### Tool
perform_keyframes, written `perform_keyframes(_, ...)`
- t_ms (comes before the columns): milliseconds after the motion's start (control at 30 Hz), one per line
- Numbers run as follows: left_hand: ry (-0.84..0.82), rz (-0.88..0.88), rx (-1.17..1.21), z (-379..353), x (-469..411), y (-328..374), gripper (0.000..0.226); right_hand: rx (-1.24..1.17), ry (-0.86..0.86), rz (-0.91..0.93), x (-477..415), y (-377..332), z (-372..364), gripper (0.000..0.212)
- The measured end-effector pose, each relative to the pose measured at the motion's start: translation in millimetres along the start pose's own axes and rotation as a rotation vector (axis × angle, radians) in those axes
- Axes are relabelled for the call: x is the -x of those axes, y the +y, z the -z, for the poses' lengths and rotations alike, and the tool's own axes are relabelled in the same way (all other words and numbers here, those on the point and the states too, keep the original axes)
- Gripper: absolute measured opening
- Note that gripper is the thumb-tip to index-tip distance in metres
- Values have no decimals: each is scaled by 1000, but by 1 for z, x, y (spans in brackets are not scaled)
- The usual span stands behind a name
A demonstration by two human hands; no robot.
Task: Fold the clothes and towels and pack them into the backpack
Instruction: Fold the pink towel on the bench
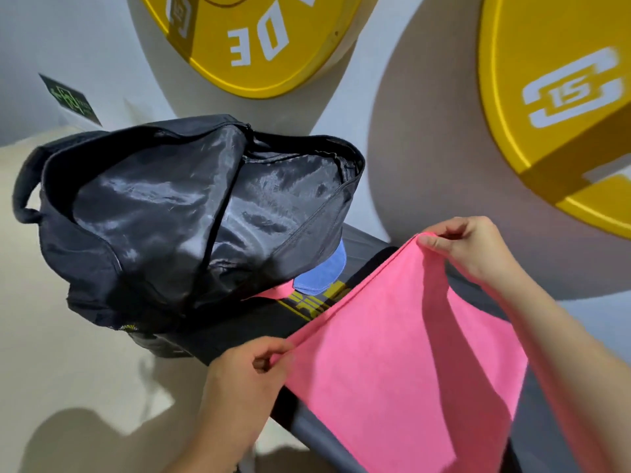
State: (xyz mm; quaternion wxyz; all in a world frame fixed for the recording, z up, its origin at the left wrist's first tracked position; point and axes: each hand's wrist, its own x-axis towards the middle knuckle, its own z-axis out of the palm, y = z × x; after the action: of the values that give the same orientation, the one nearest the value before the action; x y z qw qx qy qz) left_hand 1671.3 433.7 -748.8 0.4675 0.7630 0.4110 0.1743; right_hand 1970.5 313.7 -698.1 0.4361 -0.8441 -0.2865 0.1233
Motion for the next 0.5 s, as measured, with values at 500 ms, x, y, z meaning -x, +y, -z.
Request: perform_keyframes(500, 75, -528, 18, 134, 70, 162, 34, -493, 278, 137, 206, -93, 159, 71)
